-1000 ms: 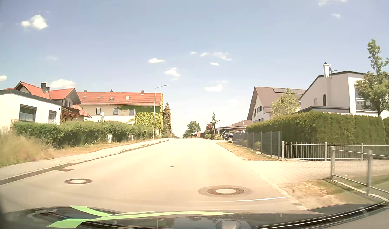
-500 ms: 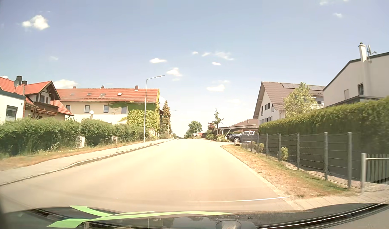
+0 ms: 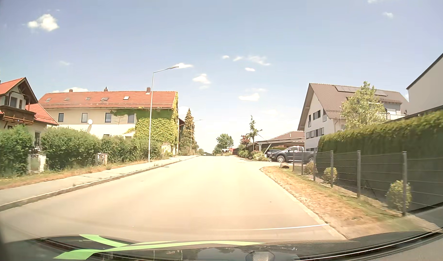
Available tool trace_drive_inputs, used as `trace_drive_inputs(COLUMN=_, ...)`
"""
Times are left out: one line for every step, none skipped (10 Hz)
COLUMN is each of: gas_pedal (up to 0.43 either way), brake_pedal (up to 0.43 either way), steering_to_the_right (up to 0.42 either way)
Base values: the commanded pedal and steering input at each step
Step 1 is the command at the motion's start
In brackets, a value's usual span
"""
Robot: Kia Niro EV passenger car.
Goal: Follow the waypoints while adhering to traffic rules and regulations
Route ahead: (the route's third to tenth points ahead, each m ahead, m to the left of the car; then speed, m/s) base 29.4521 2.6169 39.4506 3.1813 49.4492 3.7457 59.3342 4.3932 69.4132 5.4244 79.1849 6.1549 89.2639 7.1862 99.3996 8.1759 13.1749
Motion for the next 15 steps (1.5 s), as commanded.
trace_drive_inputs(gas_pedal=0.209, brake_pedal=0.0, steering_to_the_right=-0.011)
trace_drive_inputs(gas_pedal=0.22, brake_pedal=0.0, steering_to_the_right=-0.011)
trace_drive_inputs(gas_pedal=0.228, brake_pedal=0.0, steering_to_the_right=-0.011)
trace_drive_inputs(gas_pedal=0.228, brake_pedal=0.0, steering_to_the_right=-0.011)
trace_drive_inputs(gas_pedal=0.228, brake_pedal=0.0, steering_to_the_right=-0.011)
trace_drive_inputs(gas_pedal=0.24, brake_pedal=0.0, steering_to_the_right=-0.011)
trace_drive_inputs(gas_pedal=0.228, brake_pedal=0.0, steering_to_the_right=-0.011)
trace_drive_inputs(gas_pedal=0.22, brake_pedal=0.0, steering_to_the_right=-0.01)
trace_drive_inputs(gas_pedal=0.22, brake_pedal=0.0, steering_to_the_right=-0.01)
trace_drive_inputs(gas_pedal=0.22, brake_pedal=0.0, steering_to_the_right=-0.009)
trace_drive_inputs(gas_pedal=0.22, brake_pedal=0.0, steering_to_the_right=-0.01)
trace_drive_inputs(gas_pedal=0.22, brake_pedal=0.0, steering_to_the_right=-0.01)
trace_drive_inputs(gas_pedal=0.209, brake_pedal=0.0, steering_to_the_right=-0.01)
trace_drive_inputs(gas_pedal=0.209, brake_pedal=0.0, steering_to_the_right=-0.009)
trace_drive_inputs(gas_pedal=0.209, brake_pedal=0.0, steering_to_the_right=-0.009)
